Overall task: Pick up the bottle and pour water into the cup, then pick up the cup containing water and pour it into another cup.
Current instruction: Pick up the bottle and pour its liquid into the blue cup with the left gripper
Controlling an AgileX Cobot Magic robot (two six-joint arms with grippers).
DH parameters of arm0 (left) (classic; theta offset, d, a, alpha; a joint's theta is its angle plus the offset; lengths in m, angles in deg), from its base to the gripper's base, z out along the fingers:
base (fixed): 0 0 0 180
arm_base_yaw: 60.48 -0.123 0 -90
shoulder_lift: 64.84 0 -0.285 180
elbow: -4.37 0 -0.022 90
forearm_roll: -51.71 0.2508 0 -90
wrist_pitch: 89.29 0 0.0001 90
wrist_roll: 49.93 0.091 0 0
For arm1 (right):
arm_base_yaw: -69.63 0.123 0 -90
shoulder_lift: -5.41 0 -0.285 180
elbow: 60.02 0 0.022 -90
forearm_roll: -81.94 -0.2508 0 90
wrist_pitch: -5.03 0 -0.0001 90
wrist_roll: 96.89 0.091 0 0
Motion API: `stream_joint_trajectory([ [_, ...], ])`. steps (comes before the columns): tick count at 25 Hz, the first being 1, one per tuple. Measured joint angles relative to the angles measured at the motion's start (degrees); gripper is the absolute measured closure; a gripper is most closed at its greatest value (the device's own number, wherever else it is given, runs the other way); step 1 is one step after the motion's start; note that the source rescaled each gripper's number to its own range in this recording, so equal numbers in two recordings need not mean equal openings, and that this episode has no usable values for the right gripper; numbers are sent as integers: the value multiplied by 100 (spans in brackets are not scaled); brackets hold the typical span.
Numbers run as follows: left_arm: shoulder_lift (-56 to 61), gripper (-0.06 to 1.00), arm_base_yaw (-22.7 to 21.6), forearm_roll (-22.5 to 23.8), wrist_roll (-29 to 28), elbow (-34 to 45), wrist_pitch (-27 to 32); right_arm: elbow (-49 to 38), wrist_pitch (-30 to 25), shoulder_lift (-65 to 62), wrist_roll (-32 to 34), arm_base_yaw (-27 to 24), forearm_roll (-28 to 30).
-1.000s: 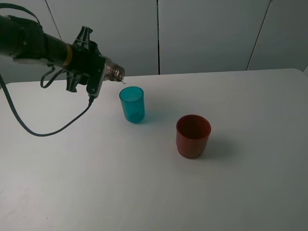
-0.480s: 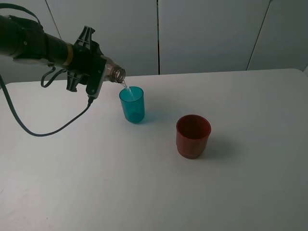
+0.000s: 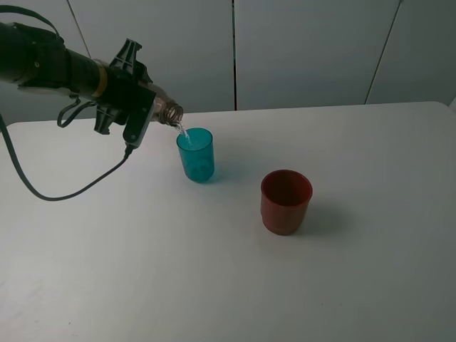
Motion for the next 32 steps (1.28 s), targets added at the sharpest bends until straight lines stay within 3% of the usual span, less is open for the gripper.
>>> stream_joint_trajectory([
  [8,0,92,0,346,23,-21,10,0,0,0,0,0,0],
  [32,0,92,0,649,35,-218,10,0,0,0,0,0,0],
])
